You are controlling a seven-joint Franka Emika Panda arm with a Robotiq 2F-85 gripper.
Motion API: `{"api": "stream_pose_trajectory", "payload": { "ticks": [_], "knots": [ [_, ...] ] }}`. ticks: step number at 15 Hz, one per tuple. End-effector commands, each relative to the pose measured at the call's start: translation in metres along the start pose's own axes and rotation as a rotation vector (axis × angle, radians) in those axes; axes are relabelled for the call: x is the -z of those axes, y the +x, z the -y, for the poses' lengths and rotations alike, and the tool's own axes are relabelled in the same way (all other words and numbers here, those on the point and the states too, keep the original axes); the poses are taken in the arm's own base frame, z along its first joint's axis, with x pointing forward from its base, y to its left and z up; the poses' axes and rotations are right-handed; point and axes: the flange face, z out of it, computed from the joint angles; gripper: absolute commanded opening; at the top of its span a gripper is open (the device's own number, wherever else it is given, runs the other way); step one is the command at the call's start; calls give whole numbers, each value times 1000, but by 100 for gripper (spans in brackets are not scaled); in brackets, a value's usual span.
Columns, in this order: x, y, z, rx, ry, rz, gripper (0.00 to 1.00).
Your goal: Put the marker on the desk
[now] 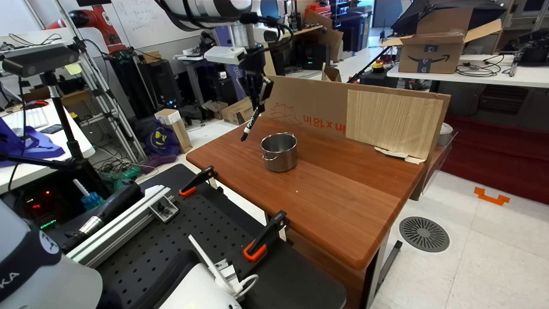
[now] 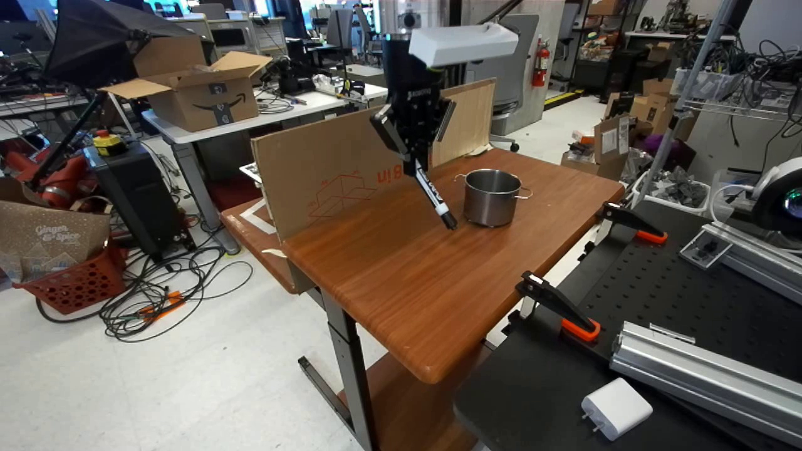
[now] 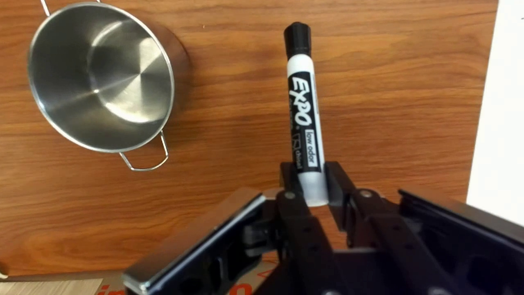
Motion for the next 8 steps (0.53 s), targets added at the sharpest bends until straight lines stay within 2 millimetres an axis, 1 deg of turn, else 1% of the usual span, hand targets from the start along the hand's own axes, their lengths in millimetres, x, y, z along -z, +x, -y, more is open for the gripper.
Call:
{"api": "stream_pose_trajectory", "payload": {
  "ticks": [1,5,8],
  "knots": [
    [-24,19,9,-10,-63,11,5],
    [-54,29,20,-9,-102,24,5],
    [-67,38,24,-8,-107,31,5]
  ]
}}
